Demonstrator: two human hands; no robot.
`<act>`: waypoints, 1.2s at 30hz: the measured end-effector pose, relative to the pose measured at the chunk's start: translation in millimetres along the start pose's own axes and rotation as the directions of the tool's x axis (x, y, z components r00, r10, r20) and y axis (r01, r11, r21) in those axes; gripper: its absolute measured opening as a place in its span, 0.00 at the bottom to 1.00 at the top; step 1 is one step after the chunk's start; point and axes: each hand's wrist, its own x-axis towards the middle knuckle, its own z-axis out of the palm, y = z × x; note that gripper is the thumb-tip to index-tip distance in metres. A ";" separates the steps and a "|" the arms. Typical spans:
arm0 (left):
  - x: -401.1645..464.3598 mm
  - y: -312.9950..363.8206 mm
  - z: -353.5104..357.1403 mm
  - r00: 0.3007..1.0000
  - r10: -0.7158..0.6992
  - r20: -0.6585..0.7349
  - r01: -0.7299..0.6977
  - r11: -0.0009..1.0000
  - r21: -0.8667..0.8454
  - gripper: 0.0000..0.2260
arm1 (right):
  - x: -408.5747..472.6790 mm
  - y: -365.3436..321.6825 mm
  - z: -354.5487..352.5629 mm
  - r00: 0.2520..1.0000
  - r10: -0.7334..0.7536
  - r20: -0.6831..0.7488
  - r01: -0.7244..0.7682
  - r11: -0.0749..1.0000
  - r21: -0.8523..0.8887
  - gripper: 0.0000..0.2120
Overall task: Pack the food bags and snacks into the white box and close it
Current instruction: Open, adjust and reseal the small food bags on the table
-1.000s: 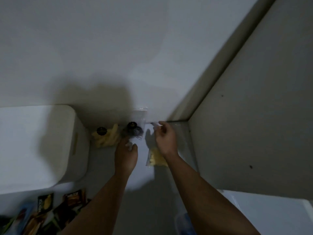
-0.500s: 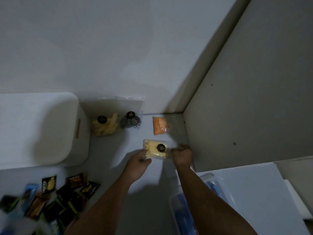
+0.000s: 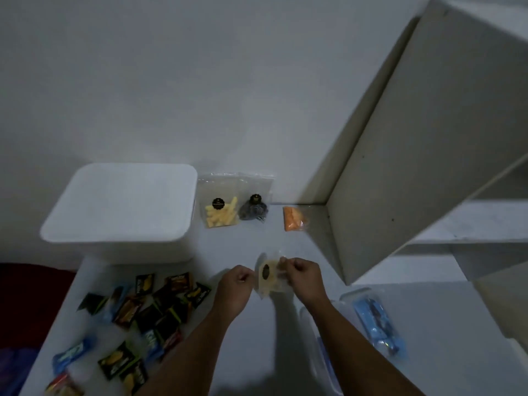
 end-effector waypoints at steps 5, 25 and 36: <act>-66.0 10.7 -28.7 0.999 0.015 0.051 -0.006 0.986 -0.169 0.15 | -84.5 -20.2 18.8 0.970 -0.217 0.105 0.228 0.967 -0.109 0.07; -252.2 -35.7 -123.3 0.944 0.286 -0.167 -0.278 0.958 0.068 0.07 | -249.6 -55.9 58.5 0.889 -0.294 0.351 0.404 0.864 -0.301 0.08; -257.9 -33.1 -133.9 0.924 0.371 -0.097 -0.376 0.926 -0.037 0.11 | -270.3 -83.7 25.4 0.822 -0.143 0.551 0.215 0.974 -0.067 0.10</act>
